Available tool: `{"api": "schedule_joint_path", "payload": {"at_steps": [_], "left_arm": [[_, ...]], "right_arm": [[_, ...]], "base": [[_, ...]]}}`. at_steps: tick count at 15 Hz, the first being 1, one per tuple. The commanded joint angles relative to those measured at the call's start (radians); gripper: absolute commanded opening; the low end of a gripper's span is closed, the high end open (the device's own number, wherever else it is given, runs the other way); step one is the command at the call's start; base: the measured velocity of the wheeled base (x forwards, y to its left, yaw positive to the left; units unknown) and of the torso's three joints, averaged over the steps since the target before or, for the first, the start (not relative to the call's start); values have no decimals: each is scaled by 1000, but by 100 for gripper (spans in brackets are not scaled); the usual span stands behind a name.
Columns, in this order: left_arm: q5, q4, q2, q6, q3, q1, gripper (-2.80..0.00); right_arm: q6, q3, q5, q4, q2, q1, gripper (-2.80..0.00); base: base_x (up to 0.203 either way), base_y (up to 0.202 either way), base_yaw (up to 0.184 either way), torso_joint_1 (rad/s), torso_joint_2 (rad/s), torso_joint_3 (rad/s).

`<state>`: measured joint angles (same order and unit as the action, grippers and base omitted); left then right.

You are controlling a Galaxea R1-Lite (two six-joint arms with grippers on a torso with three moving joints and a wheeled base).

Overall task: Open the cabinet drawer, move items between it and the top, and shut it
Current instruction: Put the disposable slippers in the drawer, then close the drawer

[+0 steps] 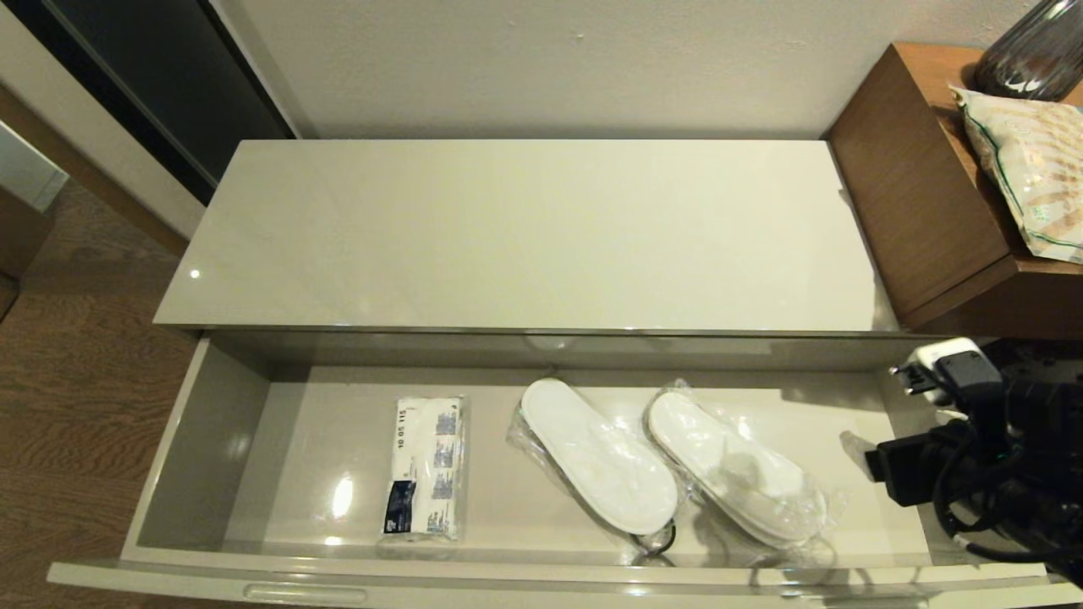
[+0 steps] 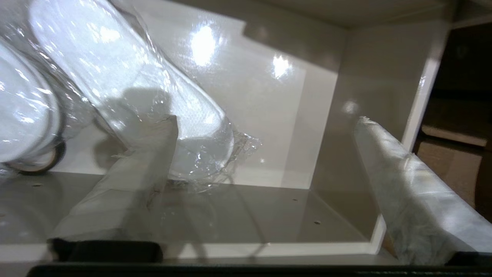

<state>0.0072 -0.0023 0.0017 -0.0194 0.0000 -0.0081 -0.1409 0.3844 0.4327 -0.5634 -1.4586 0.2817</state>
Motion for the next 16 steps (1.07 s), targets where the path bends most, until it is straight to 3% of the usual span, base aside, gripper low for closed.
{"api": "schedule_joint_path", "payload": {"at_steps": [1,3,6,9,13,16], "left_arm": [[0,-1,0,-1,0,0,-280],[0,-1,0,-1,0,0,-280],[0,-1,0,-1,0,0,-280],[0,-1,0,-1,0,0,-280],[0,-1,0,-1,0,0,-280],[0,-1,0,-1,0,0,-280]], "right_arm": [[80,123,-21,465,222,-1,-280],[200,108,-60,638,294,6,-280],[341,-60,-81,689,309,50,-280],[532,-163,-175,700,254,113,-280],[665,-164,-262,680,88,115,-280],[721,-169,-290,571,-32,116,-280]], "base": [[0,0,0,0,0,0],[0,0,0,0,0,0],[0,0,0,0,0,0],[0,0,0,0,0,0],[0,0,0,0,0,0],[0,0,0,0,0,0]]}}
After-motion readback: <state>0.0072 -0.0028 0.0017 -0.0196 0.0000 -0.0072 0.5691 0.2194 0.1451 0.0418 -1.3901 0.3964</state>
